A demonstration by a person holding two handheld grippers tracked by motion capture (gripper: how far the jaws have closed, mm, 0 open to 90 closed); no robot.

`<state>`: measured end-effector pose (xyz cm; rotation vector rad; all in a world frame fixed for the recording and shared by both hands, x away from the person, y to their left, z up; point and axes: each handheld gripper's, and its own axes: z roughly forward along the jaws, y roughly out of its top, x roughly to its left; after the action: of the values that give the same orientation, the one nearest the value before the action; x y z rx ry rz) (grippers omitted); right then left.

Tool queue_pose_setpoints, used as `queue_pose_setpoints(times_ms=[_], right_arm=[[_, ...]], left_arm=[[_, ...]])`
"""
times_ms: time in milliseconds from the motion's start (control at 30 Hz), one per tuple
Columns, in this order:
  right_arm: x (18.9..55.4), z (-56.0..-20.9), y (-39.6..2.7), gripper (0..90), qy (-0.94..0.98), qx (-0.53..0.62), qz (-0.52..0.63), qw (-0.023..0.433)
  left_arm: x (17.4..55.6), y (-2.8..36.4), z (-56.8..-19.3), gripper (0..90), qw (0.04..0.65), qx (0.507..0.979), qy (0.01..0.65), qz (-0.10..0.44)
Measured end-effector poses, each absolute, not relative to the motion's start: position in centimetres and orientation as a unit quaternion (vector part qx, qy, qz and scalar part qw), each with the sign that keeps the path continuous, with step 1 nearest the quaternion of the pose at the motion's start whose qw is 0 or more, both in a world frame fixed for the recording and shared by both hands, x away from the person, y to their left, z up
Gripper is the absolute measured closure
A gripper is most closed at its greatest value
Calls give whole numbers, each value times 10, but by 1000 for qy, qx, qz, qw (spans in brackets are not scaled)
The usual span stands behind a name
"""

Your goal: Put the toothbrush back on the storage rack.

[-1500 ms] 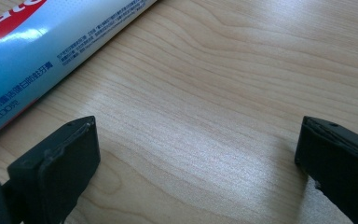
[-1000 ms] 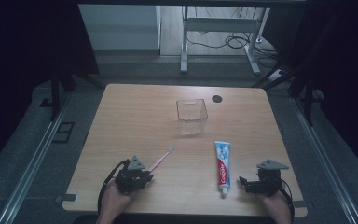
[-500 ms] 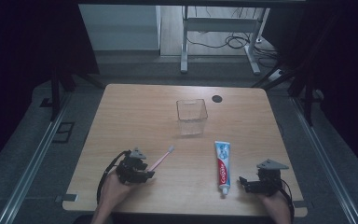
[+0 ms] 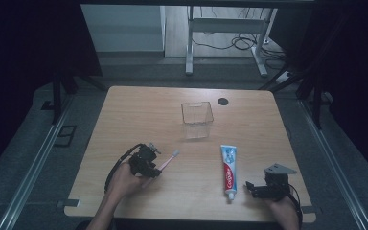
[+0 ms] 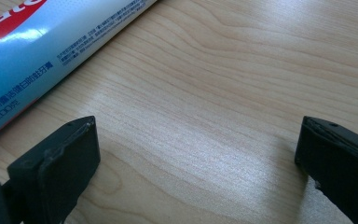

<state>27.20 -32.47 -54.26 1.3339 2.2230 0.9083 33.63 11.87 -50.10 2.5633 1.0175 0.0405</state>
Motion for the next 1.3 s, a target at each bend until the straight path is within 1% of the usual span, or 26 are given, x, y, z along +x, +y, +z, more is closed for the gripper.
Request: queue_pose_setpoints(times_ms=[167,533,633,700,900,967,1133,1300], right_arm=[[272,-543,-325,0,794,476,324,196],[272,-543,-325,0,794,476,324,196],[272,-543,-325,0,794,476,324,196],[272,-543,-325,0,794,476,324,197],[272,-543,-325,0,794,476,324,196],[272,-543,-325,0,794,476,324,196],[272,-543,-325,0,794,476,324,196],[272,-543,-325,0,794,476,324,196]], left_arm=[[344,110,-499,615,173,916,362,8],[364,90,-499,660,111,926,361,-9],[365,87,-500,665,107,925,364,-10],[369,84,-500,675,87,929,360,-11],[373,80,-500,699,69,930,362,-13],[374,79,-500,735,65,927,368,-11],[375,77,-500,775,55,926,375,-6],[375,78,-500,786,58,924,377,-7]])
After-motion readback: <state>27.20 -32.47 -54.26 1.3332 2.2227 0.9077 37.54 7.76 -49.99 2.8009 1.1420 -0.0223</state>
